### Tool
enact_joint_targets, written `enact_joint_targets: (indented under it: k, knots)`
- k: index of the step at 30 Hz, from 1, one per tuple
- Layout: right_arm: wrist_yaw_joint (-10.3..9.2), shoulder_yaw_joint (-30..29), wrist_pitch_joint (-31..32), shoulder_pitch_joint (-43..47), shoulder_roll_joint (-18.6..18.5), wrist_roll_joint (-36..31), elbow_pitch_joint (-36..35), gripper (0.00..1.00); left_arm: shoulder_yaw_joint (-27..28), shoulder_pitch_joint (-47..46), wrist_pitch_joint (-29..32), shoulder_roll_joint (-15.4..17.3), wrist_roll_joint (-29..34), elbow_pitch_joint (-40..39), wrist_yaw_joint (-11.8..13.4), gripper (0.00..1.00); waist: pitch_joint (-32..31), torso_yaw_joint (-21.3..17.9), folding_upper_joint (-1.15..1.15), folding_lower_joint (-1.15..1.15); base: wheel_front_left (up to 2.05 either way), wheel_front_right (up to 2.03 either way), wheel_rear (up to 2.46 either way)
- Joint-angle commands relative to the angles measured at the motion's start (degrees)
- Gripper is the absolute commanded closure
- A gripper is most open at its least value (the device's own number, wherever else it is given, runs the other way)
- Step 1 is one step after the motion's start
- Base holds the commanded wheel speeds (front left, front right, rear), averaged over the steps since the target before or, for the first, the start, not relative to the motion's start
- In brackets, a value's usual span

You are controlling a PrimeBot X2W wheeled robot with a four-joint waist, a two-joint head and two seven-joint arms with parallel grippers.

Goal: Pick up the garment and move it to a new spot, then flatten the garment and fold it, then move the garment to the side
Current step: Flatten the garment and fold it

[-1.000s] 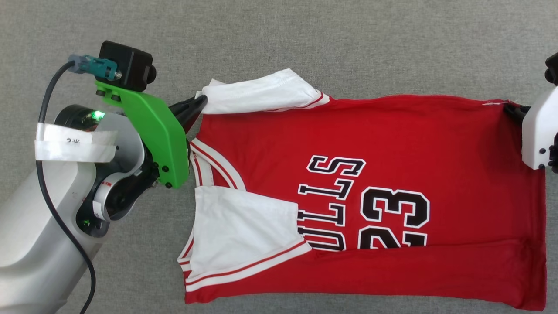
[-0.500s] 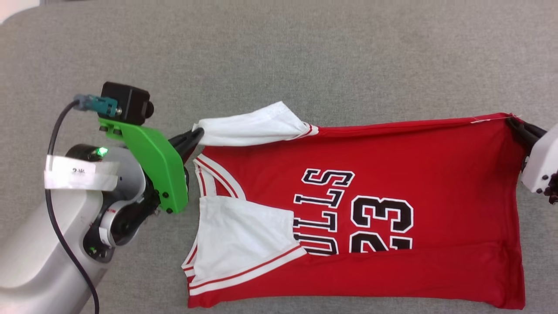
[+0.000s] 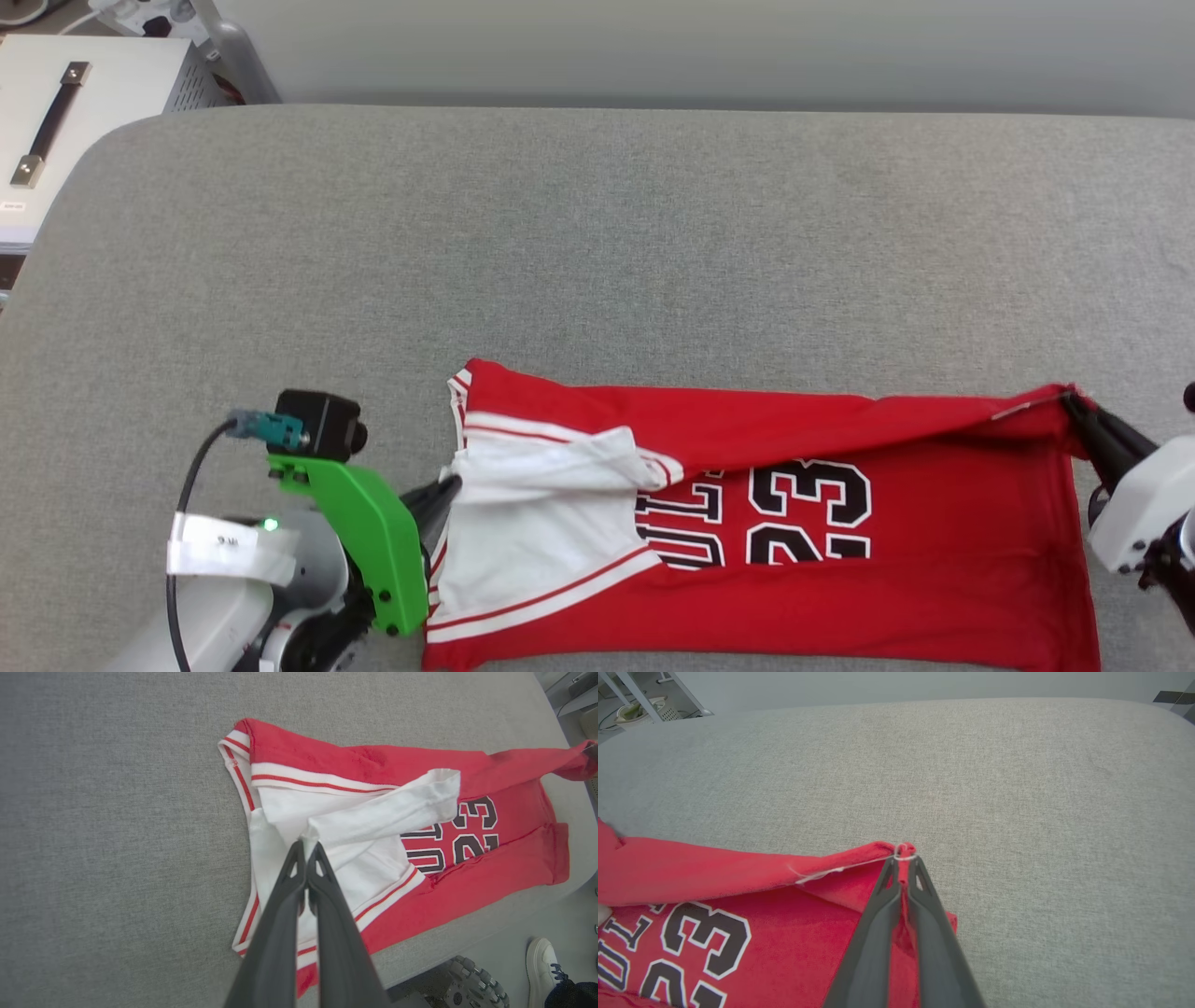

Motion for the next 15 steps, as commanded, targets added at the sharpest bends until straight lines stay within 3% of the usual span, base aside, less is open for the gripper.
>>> enact_joint_targets:
  k: [1,15]
  knots:
    - [-0.03,-0.1,-0.2,1.7,0.3,0.5,-0.8,1.00,-0.2,1.6,-0.4,-0.2,-0.3,0.1,0.3,1.00,-0.4,0.0,0.00,0.00,0.00,0.00,0.00]
    - [-0.03,4.3,4.5,8.8,-3.7,-0.5,-4.4,1.00,-3.8,5.2,0.1,-0.3,0.6,4.9,-0.4,1.00,-0.9,-0.8,0.00,0.00,0.00,0.00,0.00]
